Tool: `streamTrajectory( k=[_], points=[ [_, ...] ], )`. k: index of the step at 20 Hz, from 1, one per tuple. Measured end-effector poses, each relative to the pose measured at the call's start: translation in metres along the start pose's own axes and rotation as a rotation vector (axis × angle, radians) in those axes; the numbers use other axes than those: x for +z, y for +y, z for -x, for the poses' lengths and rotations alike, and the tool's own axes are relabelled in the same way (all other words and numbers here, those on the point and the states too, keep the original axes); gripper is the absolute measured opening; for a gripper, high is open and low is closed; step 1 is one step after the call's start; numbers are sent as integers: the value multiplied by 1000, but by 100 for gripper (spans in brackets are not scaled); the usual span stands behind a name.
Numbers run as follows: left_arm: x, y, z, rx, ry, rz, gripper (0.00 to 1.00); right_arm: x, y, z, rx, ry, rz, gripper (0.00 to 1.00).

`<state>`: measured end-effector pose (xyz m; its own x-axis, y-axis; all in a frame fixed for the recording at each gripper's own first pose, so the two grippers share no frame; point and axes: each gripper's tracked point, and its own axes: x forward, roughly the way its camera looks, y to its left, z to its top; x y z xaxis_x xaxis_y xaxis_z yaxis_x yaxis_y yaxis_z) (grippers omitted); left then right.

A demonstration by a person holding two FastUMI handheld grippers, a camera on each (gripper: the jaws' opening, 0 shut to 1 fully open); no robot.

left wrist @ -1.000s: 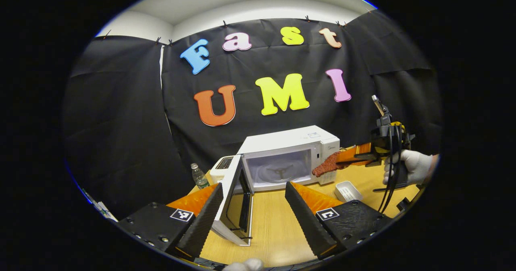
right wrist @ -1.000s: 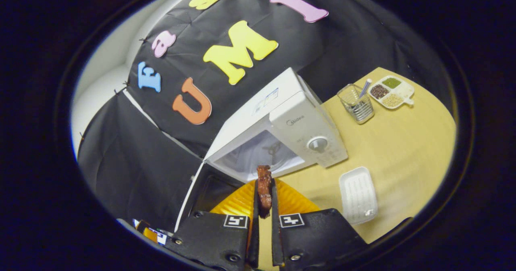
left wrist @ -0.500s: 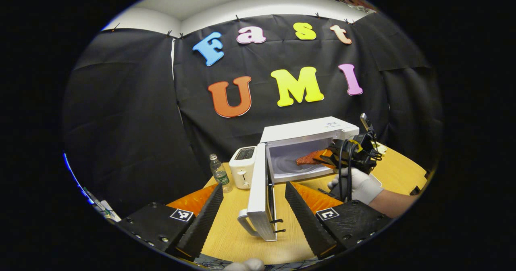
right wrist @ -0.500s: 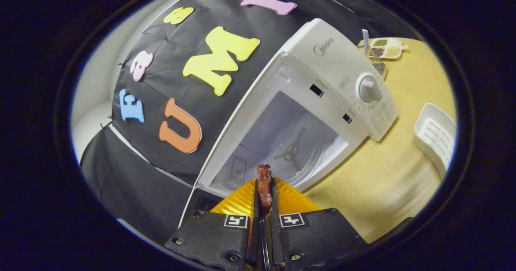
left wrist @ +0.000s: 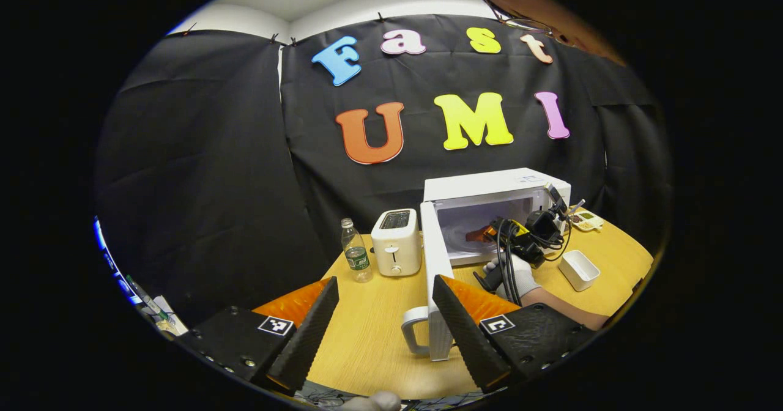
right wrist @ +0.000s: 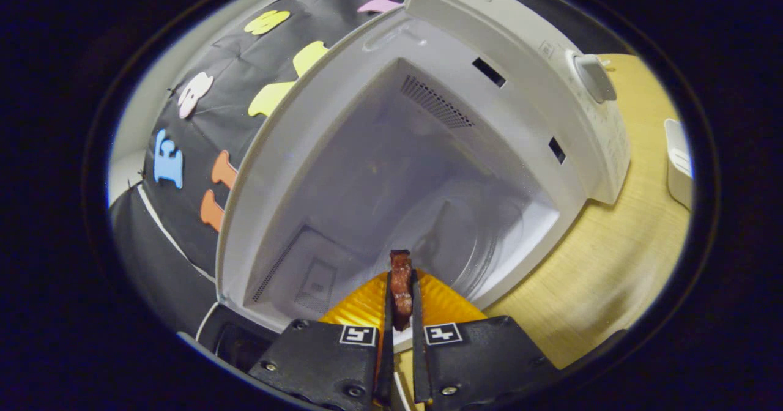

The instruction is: Open the microwave oven with the left hand, put the food in, and close the microwave oven.

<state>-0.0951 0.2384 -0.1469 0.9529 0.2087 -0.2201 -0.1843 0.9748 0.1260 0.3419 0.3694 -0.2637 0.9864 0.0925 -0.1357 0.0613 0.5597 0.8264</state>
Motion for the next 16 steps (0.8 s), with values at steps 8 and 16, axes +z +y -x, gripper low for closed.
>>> streamTrajectory(
  k=[8, 16],
  points=[
    [-5, 1, -5, 0, 8, -4, 95, -5, -9, -17, -32, -39, 253, 25],
    [-11, -1, -12, 0, 22, 5, 95, 5, -15, -22, -91, -92, 585, 46]
  ],
)
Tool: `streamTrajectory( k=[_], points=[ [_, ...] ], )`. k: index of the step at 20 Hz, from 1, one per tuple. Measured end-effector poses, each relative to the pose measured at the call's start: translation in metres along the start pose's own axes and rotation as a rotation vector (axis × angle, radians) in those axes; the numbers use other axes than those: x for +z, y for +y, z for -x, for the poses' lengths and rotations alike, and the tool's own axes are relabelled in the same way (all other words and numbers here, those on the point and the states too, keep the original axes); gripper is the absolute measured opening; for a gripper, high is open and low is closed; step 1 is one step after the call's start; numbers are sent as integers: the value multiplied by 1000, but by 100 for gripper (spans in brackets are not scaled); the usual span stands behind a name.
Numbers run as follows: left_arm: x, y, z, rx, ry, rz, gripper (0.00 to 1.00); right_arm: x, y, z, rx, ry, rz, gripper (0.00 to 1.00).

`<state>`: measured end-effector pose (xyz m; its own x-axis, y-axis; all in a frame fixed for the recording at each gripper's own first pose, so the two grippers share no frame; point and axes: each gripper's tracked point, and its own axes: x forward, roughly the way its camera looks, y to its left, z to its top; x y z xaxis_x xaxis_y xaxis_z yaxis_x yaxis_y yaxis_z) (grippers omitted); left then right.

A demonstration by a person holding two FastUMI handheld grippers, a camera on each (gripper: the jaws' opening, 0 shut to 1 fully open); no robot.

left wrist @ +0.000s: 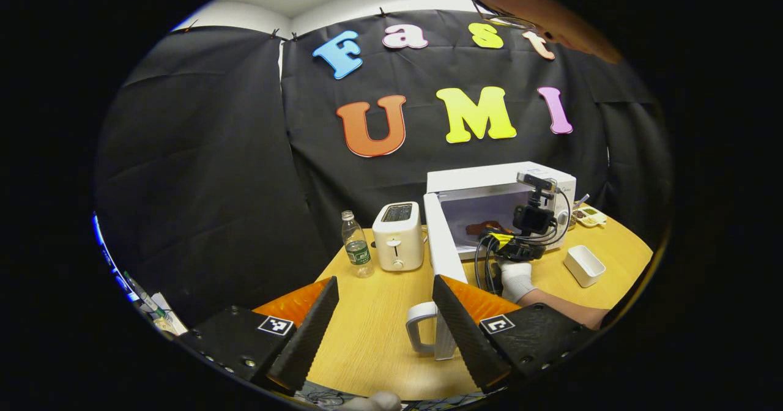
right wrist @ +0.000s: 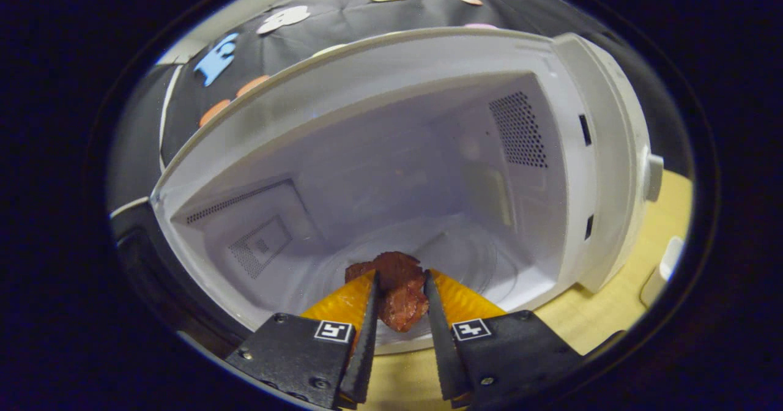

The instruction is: Open the microwave oven with the left hand, put the food in, and close the microwave oven.

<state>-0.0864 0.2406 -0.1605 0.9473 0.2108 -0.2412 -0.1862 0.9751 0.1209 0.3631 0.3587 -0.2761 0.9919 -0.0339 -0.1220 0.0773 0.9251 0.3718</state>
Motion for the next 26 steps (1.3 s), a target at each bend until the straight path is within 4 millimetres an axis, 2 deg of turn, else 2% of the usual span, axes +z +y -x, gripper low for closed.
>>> streamTrajectory(
  k=[1, 5, 8, 9, 10, 11, 12, 14, 15, 16, 22, 24, 26],
  points=[
    [0, 0, 0, 2, 3, -1, 95, -2, -1, -1, 4, 13, 18, 39],
    [1, 2, -1, 9, -5, -1, 95, 0, -5, -1, 7, 15, 38, 67],
    [2, 4, 1, 18, -10, 4, 95, 14, -4, 9, 22, 11, 36, 73],
    [2, 5, 1, 18, -10, 5, 95, 20, -5, 14, 23, 21, 39, 65],
    [3, 6, 2, 22, -12, 3, 94, 26, -4, 21, 34, 26, 39, 78],
    [6, 7, 2, 24, -24, 0, 95, 32, -1, 30, 53, 31, 35, 81],
    [10, 8, 3, 27, -31, -3, 95, 39, -2, 41, 59, 42, 35, 74],
    [16, 11, 6, 27, -46, -7, 95, 57, -4, 70, 79, 59, 56, 86],
    [21, 11, 7, 28, -57, -7, 94, 66, -8, 89, 86, 73, 74, 84],
    [25, 12, 9, 26, -70, -5, 94, 78, -10, 109, 99, 74, 102, 100],
    [50, 17, 17, 19, -134, 17, 95, 171, -47, 243, 149, 65, 269, 99],
    [51, 17, 16, 10, -149, 9, 94, 195, -65, 281, 150, 56, 299, 99],
    [53, 16, 16, 4, -156, 9, 91, 208, -83, 312, 138, 58, 318, 99]
  ],
)
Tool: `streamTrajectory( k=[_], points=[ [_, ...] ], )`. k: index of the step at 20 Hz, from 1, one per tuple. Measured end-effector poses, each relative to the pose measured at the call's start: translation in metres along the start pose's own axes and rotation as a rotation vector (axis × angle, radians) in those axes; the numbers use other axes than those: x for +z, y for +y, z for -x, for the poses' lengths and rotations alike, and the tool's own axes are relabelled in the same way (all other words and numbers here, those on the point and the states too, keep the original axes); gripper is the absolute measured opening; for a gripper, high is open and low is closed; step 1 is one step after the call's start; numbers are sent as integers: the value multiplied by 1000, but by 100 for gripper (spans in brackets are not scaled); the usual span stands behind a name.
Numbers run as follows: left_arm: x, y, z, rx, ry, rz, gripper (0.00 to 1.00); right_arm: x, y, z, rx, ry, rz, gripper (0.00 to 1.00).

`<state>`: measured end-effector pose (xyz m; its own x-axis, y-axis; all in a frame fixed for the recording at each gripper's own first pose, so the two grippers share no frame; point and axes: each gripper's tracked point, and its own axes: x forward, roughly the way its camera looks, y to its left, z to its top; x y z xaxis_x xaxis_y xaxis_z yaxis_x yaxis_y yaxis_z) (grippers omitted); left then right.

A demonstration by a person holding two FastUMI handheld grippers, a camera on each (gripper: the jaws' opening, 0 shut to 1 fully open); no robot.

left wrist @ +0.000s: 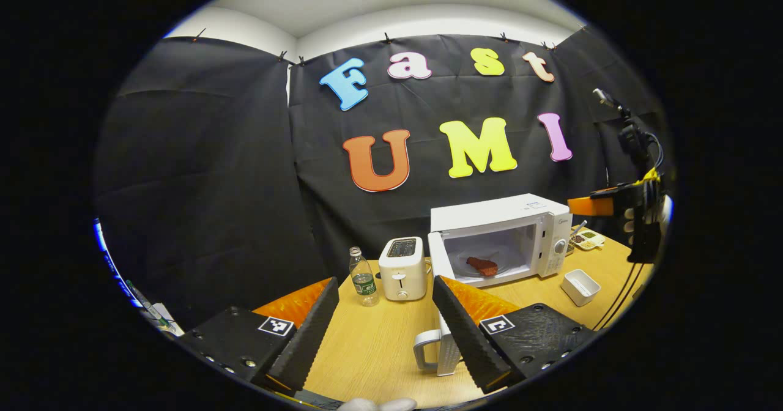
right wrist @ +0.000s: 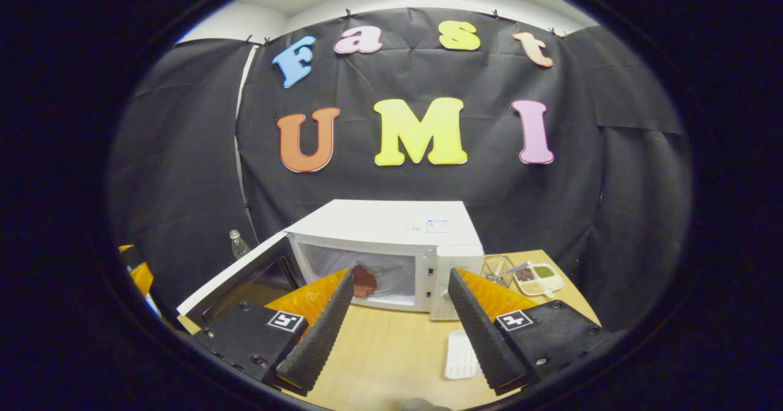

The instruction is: Open the microwave oven with the left hand, put the food in, and close the microwave oven.

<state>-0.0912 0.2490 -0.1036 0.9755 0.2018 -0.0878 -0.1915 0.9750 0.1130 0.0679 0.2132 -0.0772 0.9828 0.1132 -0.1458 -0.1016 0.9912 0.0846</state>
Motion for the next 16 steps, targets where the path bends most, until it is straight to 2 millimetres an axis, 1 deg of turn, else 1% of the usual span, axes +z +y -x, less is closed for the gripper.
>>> streamTrajectory(
  k=[1, 3, 5, 6, 7, 9, 10, 12, 14, 16],
  points=[
    [0, 0, -1, 1, -6, 3, 94, 1, -6, 16, -4, 11, -6, 99],
    [-1, -3, -2, 1, -5, 10, 94, -7, -18, 43, -12, 35, -12, 99],
    [2, -5, 0, 1, -16, 16, 94, -13, -28, 66, -24, 52, -13, 99],
    [3, -7, 1, -4, -20, 14, 88, -16, -32, 76, -30, 58, -11, 99],
    [3, -9, -1, -8, -20, 12, 94, -18, -37, 84, -37, 59, -14, 99],
    [1, -12, -1, -22, -15, 21, 94, -23, -43, 93, -46, 72, -21, 99],
    [-1, -11, -3, -15, -14, 22, 84, -25, -46, 96, -49, 73, -27, 99],
    [-9, -15, -2, -39, 4, 20, 82, -26, -49, 100, -48, 76, -34, 99],
    [-14, -15, -8, -45, -3, 3, 54, -26, -51, 102, -48, 78, -29, 99],
    [-29, -9, -15, -27, 18, -12, 11, -27, -51, 104, -43, 85, -27, 99]
  ],
)
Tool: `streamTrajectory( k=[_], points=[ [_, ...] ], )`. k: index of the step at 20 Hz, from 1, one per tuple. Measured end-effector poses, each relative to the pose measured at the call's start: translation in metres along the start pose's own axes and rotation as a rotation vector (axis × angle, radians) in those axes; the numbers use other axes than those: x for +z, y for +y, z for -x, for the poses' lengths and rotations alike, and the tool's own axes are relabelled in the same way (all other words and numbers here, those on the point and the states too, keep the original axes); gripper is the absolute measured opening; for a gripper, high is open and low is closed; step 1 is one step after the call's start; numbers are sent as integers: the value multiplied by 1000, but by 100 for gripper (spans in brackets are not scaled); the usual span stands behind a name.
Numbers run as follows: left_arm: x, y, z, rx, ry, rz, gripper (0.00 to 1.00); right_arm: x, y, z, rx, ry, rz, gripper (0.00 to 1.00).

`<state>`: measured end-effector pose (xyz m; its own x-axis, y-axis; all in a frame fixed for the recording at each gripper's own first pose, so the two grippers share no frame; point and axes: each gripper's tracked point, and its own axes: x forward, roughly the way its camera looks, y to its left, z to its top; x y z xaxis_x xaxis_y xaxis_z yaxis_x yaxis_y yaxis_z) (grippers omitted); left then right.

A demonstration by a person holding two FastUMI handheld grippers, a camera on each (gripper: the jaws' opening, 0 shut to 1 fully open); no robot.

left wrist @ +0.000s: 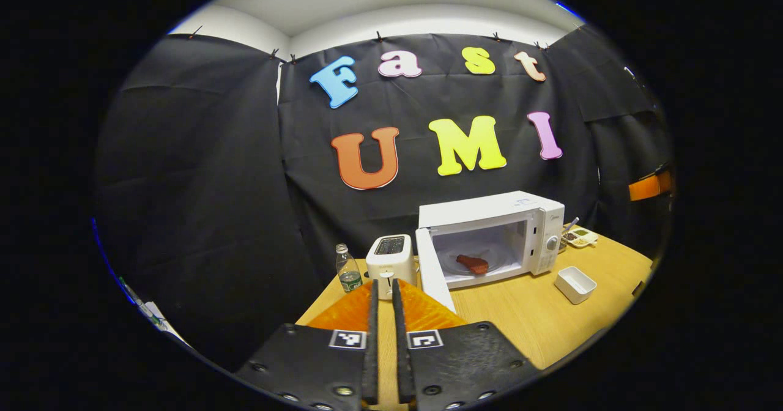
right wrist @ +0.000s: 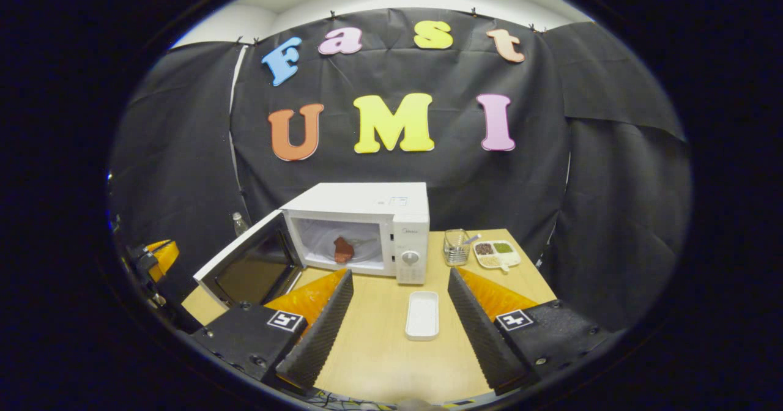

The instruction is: Open the microwave oven with the left hand, put the food in, and close the microwave oven.

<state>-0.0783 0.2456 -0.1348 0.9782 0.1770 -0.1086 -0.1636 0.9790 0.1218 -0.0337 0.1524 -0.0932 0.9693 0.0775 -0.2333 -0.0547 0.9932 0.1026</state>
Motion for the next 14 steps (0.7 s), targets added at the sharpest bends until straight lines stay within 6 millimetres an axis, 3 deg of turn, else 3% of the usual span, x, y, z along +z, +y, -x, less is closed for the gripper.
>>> streamTrajectory(
  k=[1, 2, 3, 4, 6, 7, 8, 14],
  points=[
    [-5, 3, 0, 3, 6, 4, 0, 0, -1, -1, 1, 3, 1, 99],
    [-11, 0, -5, -20, 7, 17, 0, 0, -2, -1, 2, 4, 3, 99],
    [-19, 0, -10, -26, 11, 18, 10, -1, -2, 0, -1, 7, 5, 99],
    [-29, 0, -15, -35, 29, 13, 0, -2, -3, -1, 1, 12, 5, 99],
    [-52, 3, -26, -36, 74, 35, 0, -3, -3, -1, 0, 24, 10, 99],
    [-58, 4, -29, -31, 88, 49, 10, -2, -3, -1, -2, 27, 11, 99],
    [-66, 3, -31, -36, 100, 64, 0, -2, -5, -1, -6, 26, 11, 99],
    [-91, -2, -37, -49, 126, 52, 0, -7, -7, 3, -19, 39, 22, 100]
  ],
)
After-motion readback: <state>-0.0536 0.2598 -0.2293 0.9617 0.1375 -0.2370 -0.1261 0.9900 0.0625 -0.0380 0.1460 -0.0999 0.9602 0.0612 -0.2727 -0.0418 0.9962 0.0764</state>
